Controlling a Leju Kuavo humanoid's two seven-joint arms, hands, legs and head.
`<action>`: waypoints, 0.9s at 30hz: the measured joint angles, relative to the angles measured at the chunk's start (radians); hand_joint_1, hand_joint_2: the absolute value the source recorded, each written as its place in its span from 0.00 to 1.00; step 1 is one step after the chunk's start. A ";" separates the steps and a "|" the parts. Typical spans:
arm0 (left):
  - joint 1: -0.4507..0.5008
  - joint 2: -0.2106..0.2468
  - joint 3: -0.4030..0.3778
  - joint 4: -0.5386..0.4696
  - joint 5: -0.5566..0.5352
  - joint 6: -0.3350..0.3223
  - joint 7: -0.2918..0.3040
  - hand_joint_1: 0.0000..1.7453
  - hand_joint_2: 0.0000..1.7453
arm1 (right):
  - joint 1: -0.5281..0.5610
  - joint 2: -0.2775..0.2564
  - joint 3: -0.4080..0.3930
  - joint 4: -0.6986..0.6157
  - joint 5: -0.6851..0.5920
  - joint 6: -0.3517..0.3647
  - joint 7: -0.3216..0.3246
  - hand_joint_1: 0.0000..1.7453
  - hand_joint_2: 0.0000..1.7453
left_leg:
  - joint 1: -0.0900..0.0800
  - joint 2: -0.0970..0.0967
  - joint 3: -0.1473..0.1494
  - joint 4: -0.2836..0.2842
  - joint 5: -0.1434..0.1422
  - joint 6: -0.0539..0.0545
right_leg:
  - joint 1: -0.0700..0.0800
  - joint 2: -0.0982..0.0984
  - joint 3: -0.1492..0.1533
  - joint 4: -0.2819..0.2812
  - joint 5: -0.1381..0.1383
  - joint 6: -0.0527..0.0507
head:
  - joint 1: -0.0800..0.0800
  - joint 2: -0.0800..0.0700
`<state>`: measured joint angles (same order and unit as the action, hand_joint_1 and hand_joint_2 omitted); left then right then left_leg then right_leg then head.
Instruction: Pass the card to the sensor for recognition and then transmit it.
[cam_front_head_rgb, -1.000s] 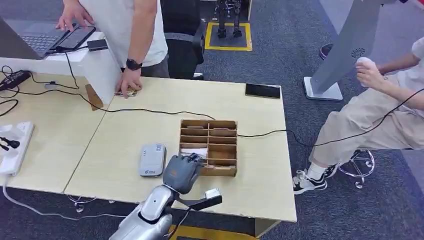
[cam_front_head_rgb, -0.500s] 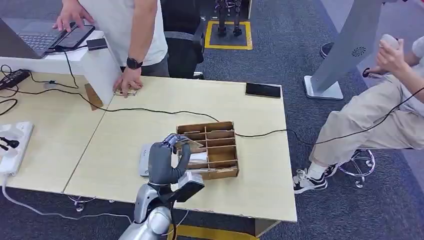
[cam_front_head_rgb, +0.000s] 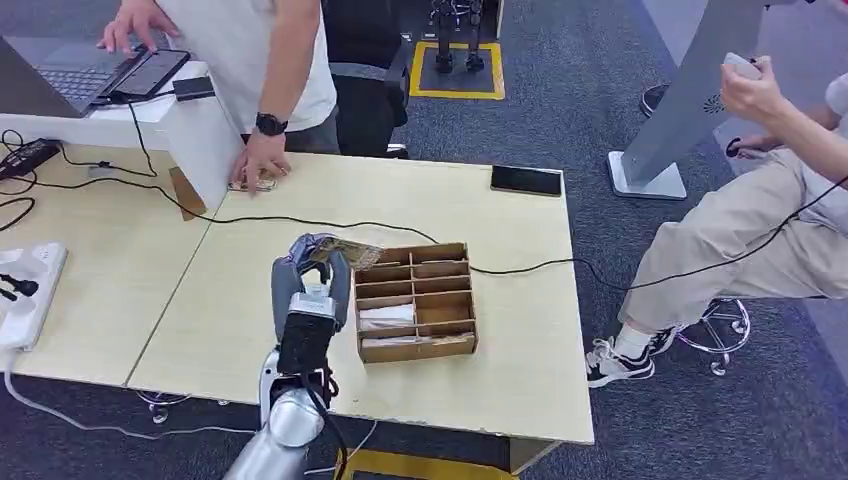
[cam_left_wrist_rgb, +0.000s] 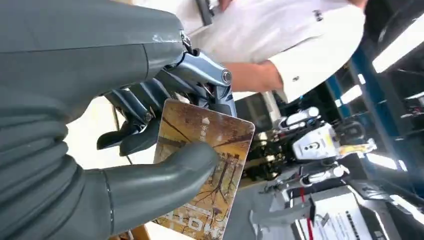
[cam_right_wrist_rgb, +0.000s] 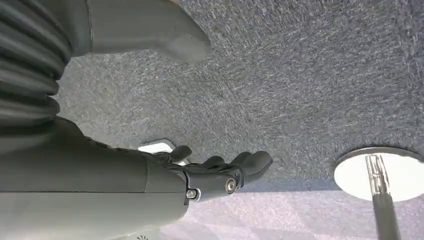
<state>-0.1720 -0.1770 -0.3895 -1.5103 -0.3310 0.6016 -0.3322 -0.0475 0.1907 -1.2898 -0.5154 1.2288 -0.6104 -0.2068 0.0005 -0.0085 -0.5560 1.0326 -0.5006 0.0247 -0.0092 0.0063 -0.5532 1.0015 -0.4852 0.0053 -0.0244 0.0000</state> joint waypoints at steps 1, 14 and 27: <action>-0.015 0.000 0.009 0.001 0.018 -0.005 0.006 1.00 1.00 | -0.001 0.000 0.000 0.004 0.003 -0.005 0.000 0.00 1.00 | 0.000 0.000 0.000 0.000 0.000 0.000 | 0.000 0.000 0.000 0.000 0.000 0.000 | 0.000 0.000; -0.216 0.009 0.104 0.190 0.026 0.040 0.102 1.00 1.00 | -0.012 -0.014 0.040 0.094 0.040 -0.048 0.006 0.00 1.00 | 0.000 0.000 0.000 0.000 0.000 0.000 | 0.000 0.000 0.000 0.000 0.000 0.000 | 0.001 0.000; -0.290 0.018 0.166 0.378 -0.029 0.090 0.129 1.00 1.00 | -0.016 -0.029 0.052 0.131 0.040 -0.049 0.025 0.00 1.00 | 0.000 0.000 0.000 0.000 0.000 0.000 | 0.000 0.000 0.000 0.000 0.000 0.000 | 0.000 0.000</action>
<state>-0.4621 -0.1595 -0.2231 -1.1318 -0.3598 0.6912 -0.2033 -0.0631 0.1621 -1.2375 -0.3845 1.2692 -0.6592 -0.1820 0.0005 -0.0082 -0.5561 1.0327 -0.5005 0.0247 -0.0092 0.0066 -0.5534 1.0017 -0.4850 0.0051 -0.0240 0.0000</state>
